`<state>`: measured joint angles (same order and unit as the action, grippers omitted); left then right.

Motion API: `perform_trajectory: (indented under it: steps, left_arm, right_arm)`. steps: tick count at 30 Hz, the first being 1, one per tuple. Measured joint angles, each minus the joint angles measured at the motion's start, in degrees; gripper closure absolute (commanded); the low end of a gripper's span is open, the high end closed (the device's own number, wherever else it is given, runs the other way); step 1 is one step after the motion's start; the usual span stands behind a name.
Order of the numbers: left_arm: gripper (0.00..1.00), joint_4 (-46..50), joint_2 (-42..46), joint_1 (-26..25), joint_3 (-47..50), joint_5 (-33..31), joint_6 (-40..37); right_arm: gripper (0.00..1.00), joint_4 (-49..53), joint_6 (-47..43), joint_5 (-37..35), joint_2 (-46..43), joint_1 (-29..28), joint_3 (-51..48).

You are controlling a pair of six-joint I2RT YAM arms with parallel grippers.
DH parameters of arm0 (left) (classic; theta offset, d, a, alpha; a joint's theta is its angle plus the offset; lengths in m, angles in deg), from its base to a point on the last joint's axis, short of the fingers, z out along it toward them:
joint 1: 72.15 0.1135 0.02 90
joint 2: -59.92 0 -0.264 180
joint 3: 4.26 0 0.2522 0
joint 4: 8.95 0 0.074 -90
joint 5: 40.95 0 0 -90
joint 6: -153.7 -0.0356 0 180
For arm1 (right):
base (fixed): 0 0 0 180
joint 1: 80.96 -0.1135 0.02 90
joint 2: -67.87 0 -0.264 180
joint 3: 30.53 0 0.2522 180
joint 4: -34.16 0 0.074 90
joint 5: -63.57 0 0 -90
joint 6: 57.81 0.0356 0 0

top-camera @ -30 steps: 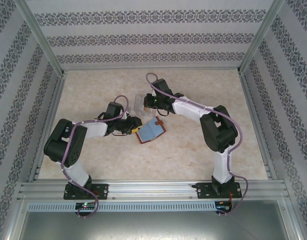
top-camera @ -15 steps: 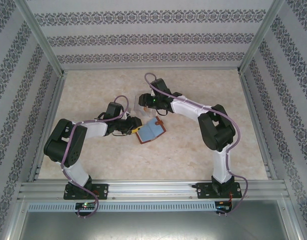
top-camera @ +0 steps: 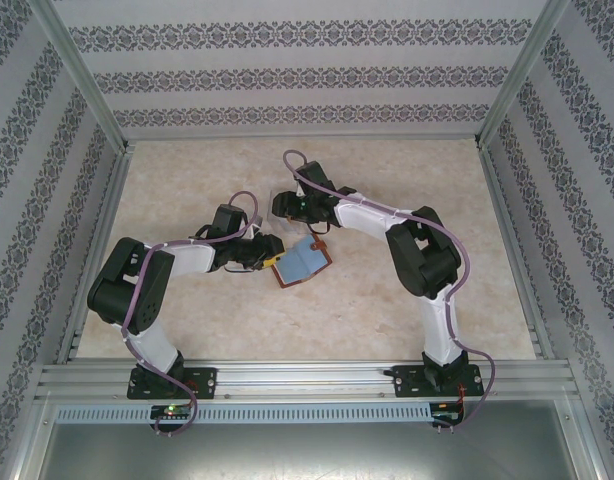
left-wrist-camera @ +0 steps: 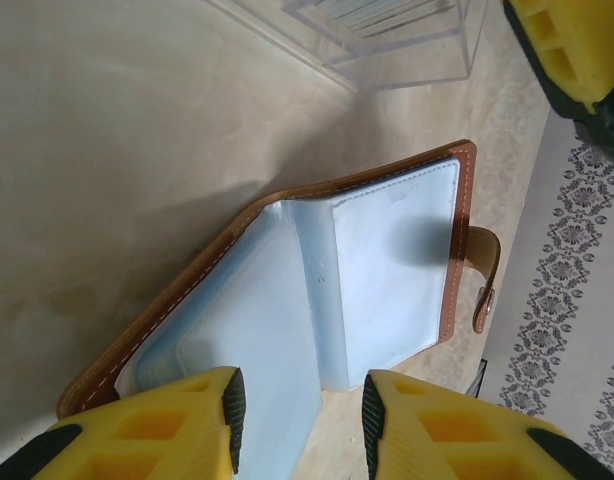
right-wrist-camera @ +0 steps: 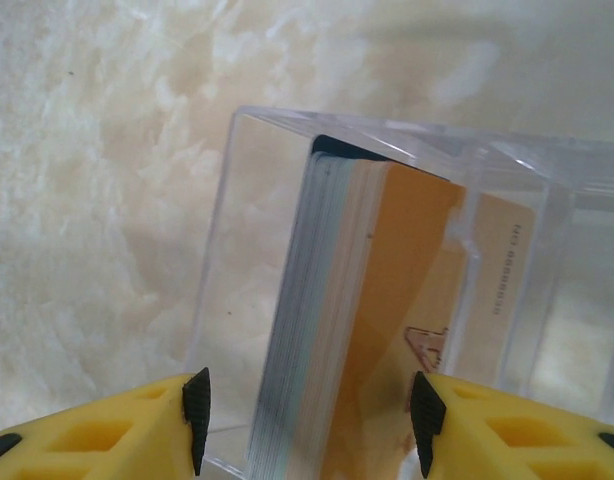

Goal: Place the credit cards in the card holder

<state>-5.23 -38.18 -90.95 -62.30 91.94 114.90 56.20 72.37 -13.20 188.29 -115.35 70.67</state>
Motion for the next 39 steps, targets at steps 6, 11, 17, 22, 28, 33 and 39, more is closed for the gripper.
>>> perform_trajectory:
  steps: [6, 11, 17, 22, 28, 33, 39]
  left_arm:
    - [0.61, 0.5, 0.0, 0.0, 0.0, 0.2, -0.2]
    - [0.61, 0.7, -0.1, 0.0, -0.1, 0.4, -0.6]
    - [0.61, 0.7, -0.5, 0.0, -0.5, 0.4, -0.9]
    - [0.61, 0.7, -0.7, 0.0, -0.5, 0.5, -0.9]
    - [0.61, 0.7, -0.7, 0.0, -0.5, 0.5, -0.9]
    - [0.61, 0.7, -0.7, 0.0, -0.5, 0.5, -0.9]
    - [0.62, 0.7, -0.7, 0.0, -0.5, 0.5, -0.9]
  right_arm:
    - [0.44, 0.1, 0.0, 0.3, 0.1, -0.4, 1.2]
    - [0.41, 0.0, 0.5, 0.4, 0.9, -0.4, 2.1]
    - [0.43, -1.0, 1.1, 1.9, 1.5, -0.4, 2.1]
    - [0.46, -1.4, 1.6, 2.1, 1.5, -0.3, 2.1]
    - [0.56, -1.7, 1.8, 2.7, 1.5, -0.3, 2.1]
    - [0.61, -1.9, 1.9, 3.0, 1.5, -0.3, 2.1]
    - [0.68, -2.2, 1.9, 3.2, 1.5, -0.3, 2.1]
